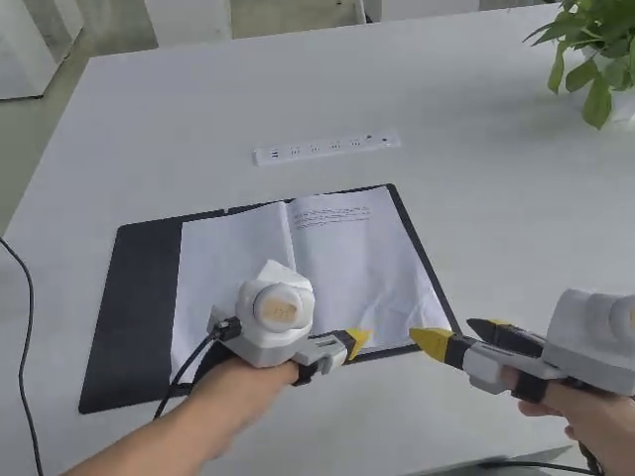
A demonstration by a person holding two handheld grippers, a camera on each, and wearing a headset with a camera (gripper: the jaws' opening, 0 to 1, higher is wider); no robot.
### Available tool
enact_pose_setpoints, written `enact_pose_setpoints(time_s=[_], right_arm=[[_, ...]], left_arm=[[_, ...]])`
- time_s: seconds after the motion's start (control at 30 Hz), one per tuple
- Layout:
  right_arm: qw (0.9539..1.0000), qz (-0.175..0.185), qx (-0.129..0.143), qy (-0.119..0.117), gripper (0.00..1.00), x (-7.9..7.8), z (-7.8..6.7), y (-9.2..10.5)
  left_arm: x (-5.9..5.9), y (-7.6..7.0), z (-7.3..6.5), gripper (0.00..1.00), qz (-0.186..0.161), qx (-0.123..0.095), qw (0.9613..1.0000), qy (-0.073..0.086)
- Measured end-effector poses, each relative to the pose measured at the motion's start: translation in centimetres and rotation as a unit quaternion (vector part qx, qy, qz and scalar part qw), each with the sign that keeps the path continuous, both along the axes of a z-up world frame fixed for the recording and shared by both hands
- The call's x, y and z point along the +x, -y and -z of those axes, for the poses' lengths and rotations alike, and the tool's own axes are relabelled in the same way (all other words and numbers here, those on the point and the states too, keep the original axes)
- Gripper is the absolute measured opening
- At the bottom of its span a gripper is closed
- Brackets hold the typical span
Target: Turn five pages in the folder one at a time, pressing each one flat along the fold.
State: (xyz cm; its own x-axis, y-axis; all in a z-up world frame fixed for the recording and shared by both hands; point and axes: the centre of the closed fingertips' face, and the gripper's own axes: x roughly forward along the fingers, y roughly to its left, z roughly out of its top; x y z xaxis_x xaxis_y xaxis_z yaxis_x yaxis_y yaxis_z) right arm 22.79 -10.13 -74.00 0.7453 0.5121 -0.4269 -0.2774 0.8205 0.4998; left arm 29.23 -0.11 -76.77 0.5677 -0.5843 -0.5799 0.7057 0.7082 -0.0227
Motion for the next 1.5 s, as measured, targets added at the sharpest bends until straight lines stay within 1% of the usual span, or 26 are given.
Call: enact_pose_setpoints(time_s=[0.17, 0.27, 0.33, 0.37, 0.47, 0.53, 0.6, 0.63, 0.67, 0.7, 0.87, 1.0, 1.13, 1.17, 1.33, 1.4, 1.43, 1.47, 1.5], right_arm=[[1.0, 0.002, -0.001, 0.001, 0.63, 0.3, 0.1, 0.2], [1.0, 0.004, -0.002, 0.001, 0.62, 0.5, 0.2, 0.4], [1.0, 0.007, 0.0, 0.002, 0.62, 0.6, 0.2, 0.5], [1.0, 0.007, 0.001, 0.002, 0.62, 0.6, 0.2, 0.5], [1.0, 0.009, 0.0, 0.001, 0.61, 0.7, 0.4, 0.6], [0.9999, 0.01, 0.001, 0.001, 0.61, 0.8, 0.4, 0.7], [0.9999, 0.012, 0.003, 0.001, 0.6, 0.9, 0.5, 0.8], [0.9999, 0.012, 0.002, 0.001, 0.6, 1.0, 0.5, 0.9], [0.9999, 0.013, 0.002, 0.001, 0.6, 1.0, 0.5, 0.9], [0.9999, 0.013, 0.002, 0.001, 0.6, 1.1, 0.5, 1.0], [0.9999, 0.014, 0.003, -0.001, 0.58, 1.4, 0.9, 1.0], [0.9999, 0.012, 0.001, -0.002, 0.57, 1.5, 1.2, 0.8], [0.9999, 0.01, 0.002, -0.005, 0.56, 1.7, 1.5, 0.7], [0.9999, 0.009, 0.001, -0.006, 0.56, 1.8, 1.6, 0.6], [0.9999, 0.01, 0.003, -0.008, 0.55, 1.9, 1.9, 0.6], [0.9999, 0.011, 0.004, -0.01, 0.54, 1.9, 2.1, 0.6], [0.9999, 0.012, 0.004, -0.01, 0.54, 1.9, 2.1, 0.6], [0.9999, 0.012, 0.003, -0.011, 0.54, 1.9, 2.2, 0.6], [0.9999, 0.012, 0.002, -0.012, 0.54, 1.9, 2.2, 0.6]], left_arm=[[0.8, 2.0, 1.5, 0.67, 0.011, 0.005, 0.9999, -0.002], [1.1, 2.8, 2.2, 0.65, 0.011, 0.011, 0.9999, -0.003], [1.4, 3.3, 2.4, 0.64, 0.009, 0.01, 0.9999, -0.002], [1.4, 3.4, 2.6, 0.63, 0.007, 0.012, 0.9999, -0.003], [1.5, 3.9, 2.9, 0.61, 0.004, 0.012, 0.9999, 0.001], [1.4, 4.2, 3.3, 0.59, 0.001, 0.013, 0.9999, -0.003], [1.2, 4.2, 3.7, 0.58, -0.001, 0.019, 0.9998, -0.003], [1.2, 4.3, 3.8, 0.57, -0.001, 0.02, 0.9998, -0.001], [1.2, 4.3, 3.9, 0.57, -0.002, 0.024, 0.9997, 0.005], [1.2, 4.3, 3.9, 0.57, -0.002, 0.025, 0.9997, 0.007], [1.4, 4.4, 4.0, 0.53, -0.008, 0.019, 0.9998, 0.007], [1.3, 4.6, 4.0, 0.5, -0.002, 0.02, 0.9997, 0.016], [1.2, 4.6, 4.1, 0.46, -0.001, 0.007, 0.9997, 0.024], [1.2, 4.6, 4.1, 0.46, -0.002, 0.004, 0.9997, 0.024], [1.2, 4.8, 4.1, 0.42, 0.004, 0.003, 0.9996, 0.027], [0.9, 5.1, 4.1, 0.35, 0.011, -0.001, 0.9996, 0.027], [0.9, 5.1, 4.1, 0.28, 0.01, -0.001, 0.9995, 0.031], [1.7, 4.3, 4.0, 0.12, -0.008, 0.018, 0.9985, 0.052], [1.8, 4.2, 4.1, 0.1, -0.002, 0.025, 0.9981, 0.056]])
